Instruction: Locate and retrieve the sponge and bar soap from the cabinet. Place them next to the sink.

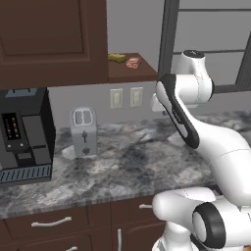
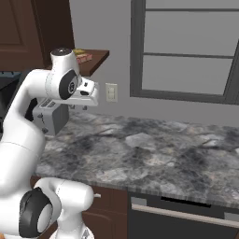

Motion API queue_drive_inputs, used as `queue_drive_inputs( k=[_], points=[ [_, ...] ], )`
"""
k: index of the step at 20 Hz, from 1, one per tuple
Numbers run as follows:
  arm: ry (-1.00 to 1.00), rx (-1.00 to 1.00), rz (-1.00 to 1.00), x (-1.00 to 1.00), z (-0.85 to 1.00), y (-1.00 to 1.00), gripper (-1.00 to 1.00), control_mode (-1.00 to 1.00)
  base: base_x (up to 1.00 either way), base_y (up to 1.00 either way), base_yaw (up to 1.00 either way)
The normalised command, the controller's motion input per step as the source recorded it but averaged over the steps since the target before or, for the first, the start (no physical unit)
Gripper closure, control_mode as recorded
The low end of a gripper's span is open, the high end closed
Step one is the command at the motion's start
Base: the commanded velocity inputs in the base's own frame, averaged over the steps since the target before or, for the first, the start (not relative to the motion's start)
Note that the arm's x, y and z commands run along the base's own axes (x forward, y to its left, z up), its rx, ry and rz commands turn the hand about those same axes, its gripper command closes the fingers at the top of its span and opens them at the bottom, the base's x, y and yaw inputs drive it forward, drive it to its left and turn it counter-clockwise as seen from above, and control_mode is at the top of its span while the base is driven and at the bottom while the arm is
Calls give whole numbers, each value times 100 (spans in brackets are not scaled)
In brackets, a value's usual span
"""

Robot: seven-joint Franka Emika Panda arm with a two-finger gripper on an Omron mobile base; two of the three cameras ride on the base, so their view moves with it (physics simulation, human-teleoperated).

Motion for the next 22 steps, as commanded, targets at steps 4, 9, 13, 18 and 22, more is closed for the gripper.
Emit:
queue_drive_inputs(
  k=[4,9,13,18,22],
  points=[
    [-6,-2,0,-6,10,15,-100,-100,0,0,0],
    [-13,0,0,-19,30,0,-100,-100,0,0,0],
    [-15,2,2,-6,60,0,-100,-100,0,0,0],
    [-12,2,4,-5,65,0,-100,-100,0,0,0],
    [-10,0,5,-1,60,2,-100,-100,0,0,0]
  ],
)
